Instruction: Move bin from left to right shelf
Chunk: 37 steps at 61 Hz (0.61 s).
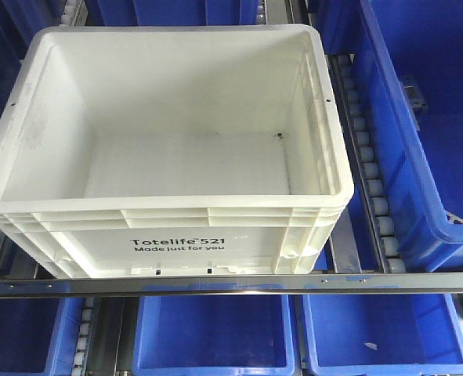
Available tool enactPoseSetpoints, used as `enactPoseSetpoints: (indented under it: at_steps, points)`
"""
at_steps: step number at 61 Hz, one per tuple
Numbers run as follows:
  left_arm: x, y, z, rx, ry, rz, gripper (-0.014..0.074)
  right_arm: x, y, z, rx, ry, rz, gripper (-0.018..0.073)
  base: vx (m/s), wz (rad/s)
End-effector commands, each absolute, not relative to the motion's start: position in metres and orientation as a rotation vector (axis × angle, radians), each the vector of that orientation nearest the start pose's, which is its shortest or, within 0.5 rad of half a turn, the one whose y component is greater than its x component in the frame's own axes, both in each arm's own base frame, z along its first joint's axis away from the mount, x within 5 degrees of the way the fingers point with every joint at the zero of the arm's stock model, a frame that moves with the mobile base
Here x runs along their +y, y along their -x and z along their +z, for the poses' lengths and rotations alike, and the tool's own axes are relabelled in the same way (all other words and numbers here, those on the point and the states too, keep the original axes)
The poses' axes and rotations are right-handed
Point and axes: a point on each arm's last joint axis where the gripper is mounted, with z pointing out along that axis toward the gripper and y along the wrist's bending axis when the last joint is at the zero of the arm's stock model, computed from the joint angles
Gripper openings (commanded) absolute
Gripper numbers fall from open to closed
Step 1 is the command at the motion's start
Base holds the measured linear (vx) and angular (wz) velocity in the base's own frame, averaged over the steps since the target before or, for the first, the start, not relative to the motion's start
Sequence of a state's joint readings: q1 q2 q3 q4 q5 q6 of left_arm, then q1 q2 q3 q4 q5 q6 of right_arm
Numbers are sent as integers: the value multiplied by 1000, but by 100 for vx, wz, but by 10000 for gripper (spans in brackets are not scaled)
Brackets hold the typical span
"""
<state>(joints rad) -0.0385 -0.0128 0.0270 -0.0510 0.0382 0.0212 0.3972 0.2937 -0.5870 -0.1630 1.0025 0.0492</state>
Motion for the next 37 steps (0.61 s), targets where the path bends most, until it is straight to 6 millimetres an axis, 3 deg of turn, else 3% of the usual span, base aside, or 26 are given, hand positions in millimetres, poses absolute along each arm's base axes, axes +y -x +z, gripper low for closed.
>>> enactPoseSetpoints:
  at_steps: [1,37]
  points:
    - [-2,-54,217,1423,-8,-59,-7,4,-44,314,2072,395,50,-9,0,0]
    - [0,-54,217,1425,26,-19,-6,4,-44,314,2073,394,49,-9,0,0]
